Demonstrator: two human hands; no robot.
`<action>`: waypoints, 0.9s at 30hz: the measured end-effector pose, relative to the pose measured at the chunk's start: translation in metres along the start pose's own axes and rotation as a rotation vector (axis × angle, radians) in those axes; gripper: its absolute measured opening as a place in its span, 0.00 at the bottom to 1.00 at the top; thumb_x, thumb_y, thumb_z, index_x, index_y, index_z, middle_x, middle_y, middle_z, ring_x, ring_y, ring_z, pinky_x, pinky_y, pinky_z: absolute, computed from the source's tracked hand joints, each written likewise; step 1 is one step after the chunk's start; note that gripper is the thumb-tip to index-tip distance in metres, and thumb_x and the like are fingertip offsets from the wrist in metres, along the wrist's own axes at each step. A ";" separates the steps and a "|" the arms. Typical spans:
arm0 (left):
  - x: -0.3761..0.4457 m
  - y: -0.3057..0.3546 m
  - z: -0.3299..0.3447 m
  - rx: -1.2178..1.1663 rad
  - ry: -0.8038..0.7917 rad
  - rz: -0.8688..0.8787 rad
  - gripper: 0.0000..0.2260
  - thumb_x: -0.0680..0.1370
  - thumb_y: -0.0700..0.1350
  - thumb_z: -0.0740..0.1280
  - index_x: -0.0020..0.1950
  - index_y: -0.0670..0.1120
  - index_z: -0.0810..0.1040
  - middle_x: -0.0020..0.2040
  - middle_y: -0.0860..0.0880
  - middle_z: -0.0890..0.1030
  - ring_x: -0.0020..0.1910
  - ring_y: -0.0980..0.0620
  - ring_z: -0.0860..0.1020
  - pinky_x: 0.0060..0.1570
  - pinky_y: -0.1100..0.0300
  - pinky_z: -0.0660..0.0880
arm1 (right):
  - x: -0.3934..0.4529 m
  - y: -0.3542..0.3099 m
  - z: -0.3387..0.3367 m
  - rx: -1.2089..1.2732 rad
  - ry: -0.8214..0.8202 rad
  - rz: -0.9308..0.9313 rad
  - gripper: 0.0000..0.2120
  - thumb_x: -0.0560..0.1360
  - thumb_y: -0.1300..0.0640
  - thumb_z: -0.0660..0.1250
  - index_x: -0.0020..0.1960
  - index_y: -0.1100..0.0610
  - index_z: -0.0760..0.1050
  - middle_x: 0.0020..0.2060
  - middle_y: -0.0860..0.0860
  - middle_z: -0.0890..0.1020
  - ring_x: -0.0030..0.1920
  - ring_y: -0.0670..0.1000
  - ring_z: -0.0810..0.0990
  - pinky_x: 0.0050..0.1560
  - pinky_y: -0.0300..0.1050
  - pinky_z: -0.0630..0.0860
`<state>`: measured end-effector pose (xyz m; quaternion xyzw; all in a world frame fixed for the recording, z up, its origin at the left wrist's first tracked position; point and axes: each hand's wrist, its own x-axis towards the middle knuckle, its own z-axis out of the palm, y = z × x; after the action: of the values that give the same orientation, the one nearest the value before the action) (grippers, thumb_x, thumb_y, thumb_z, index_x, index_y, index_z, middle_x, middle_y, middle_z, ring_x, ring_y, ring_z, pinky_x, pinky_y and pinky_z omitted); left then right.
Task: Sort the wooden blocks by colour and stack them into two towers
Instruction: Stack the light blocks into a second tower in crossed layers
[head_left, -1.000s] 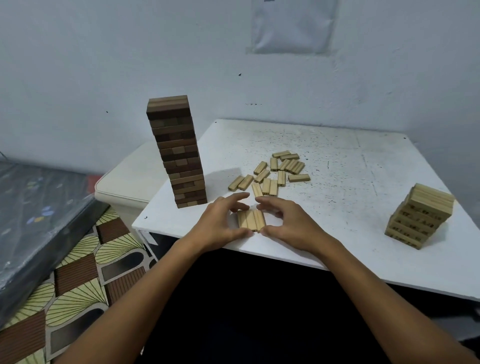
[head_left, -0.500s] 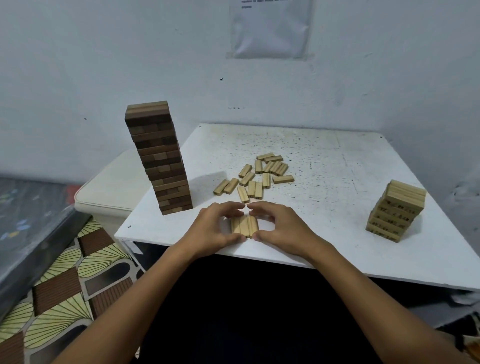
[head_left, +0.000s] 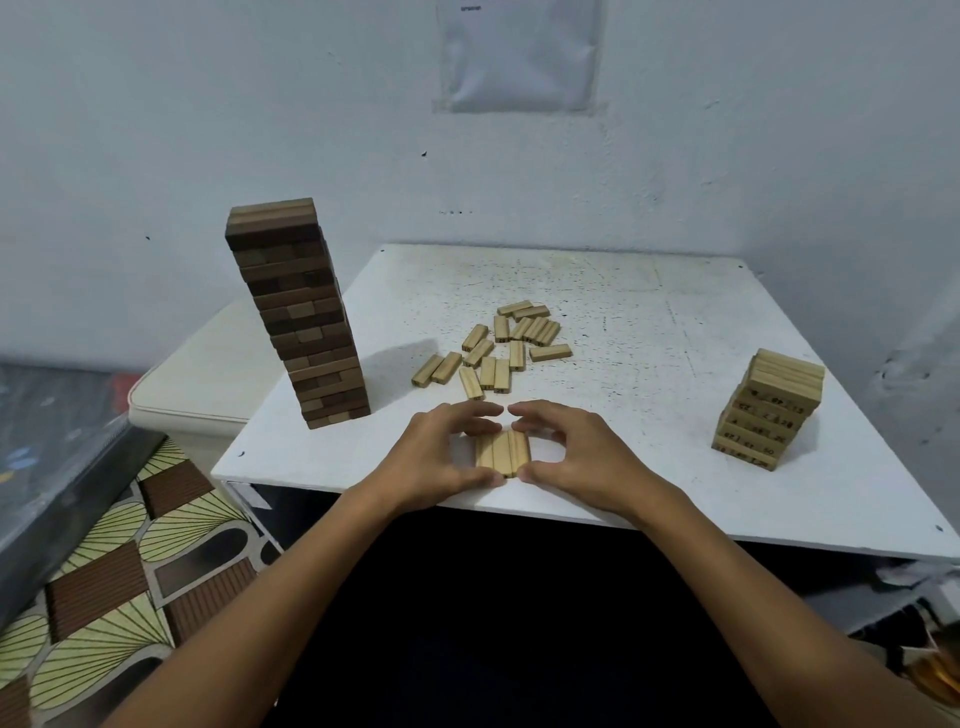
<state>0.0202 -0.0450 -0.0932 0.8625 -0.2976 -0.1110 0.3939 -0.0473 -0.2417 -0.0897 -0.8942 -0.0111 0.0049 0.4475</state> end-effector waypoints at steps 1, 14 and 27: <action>0.001 0.001 0.000 0.001 0.000 0.006 0.30 0.66 0.48 0.80 0.65 0.60 0.72 0.60 0.56 0.81 0.62 0.63 0.75 0.64 0.60 0.68 | -0.001 0.000 -0.001 -0.005 0.002 0.000 0.31 0.67 0.60 0.75 0.67 0.45 0.72 0.59 0.45 0.80 0.63 0.41 0.76 0.68 0.48 0.71; 0.003 -0.002 -0.003 0.047 -0.022 0.027 0.36 0.65 0.53 0.80 0.69 0.61 0.67 0.62 0.60 0.79 0.65 0.60 0.73 0.65 0.58 0.66 | -0.003 0.003 0.001 -0.078 -0.026 -0.006 0.41 0.66 0.53 0.77 0.72 0.36 0.60 0.62 0.44 0.77 0.65 0.41 0.72 0.65 0.39 0.67; 0.007 -0.005 0.000 -0.025 -0.005 0.045 0.35 0.62 0.51 0.81 0.64 0.62 0.69 0.54 0.59 0.83 0.60 0.64 0.76 0.60 0.65 0.67 | 0.001 0.000 0.003 -0.072 -0.001 -0.050 0.39 0.65 0.55 0.77 0.70 0.39 0.64 0.55 0.43 0.80 0.62 0.44 0.75 0.62 0.41 0.70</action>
<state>0.0283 -0.0463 -0.0965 0.8503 -0.3165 -0.1080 0.4063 -0.0461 -0.2390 -0.0917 -0.9092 -0.0337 -0.0060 0.4149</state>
